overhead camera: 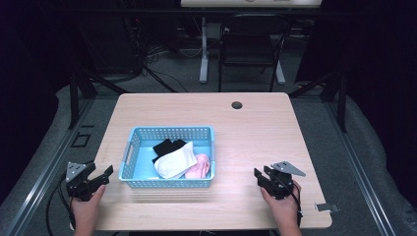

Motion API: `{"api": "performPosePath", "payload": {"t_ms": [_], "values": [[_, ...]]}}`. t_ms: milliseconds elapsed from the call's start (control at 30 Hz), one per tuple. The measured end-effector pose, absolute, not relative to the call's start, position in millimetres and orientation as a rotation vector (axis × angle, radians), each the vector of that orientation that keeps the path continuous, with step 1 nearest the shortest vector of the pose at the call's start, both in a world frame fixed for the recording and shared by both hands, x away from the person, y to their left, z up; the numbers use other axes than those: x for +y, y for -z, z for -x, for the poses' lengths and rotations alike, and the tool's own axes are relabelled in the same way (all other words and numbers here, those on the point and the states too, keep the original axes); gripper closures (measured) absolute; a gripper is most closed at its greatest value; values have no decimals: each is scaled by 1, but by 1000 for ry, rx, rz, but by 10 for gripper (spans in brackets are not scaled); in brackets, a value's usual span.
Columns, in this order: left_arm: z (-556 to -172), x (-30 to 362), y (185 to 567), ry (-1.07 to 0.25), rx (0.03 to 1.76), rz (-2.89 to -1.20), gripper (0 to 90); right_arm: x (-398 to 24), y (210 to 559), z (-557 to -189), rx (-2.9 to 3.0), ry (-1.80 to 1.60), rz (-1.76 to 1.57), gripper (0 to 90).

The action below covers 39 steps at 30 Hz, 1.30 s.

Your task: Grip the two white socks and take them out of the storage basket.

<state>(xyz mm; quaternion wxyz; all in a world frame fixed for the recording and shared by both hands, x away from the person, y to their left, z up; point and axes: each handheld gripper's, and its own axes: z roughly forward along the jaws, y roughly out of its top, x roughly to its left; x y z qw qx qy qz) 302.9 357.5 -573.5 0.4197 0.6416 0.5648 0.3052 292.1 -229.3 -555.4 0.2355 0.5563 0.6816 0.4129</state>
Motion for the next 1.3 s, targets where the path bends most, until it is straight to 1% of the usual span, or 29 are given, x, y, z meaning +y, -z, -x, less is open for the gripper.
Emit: {"api": "performPosePath", "payload": {"t_ms": [567, 900, 1033, 1300], "values": [[-302, 361, 574, -759, 1427, -1584, 284, -226, 557, -294, 1890, -1138, -1528, 566], [-299, 359, 573, -760, 1408, -1602, 284, -225, 553, -292, 1900, -1160, -1519, 564], [-295, 363, 573, -762, 1426, -1582, 282, -215, 545, -294, 1952, -1176, -1489, 563], [-294, 365, 574, -765, 1435, -1583, 283, -194, 531, -304, 2032, -1086, -1480, 567]]}}
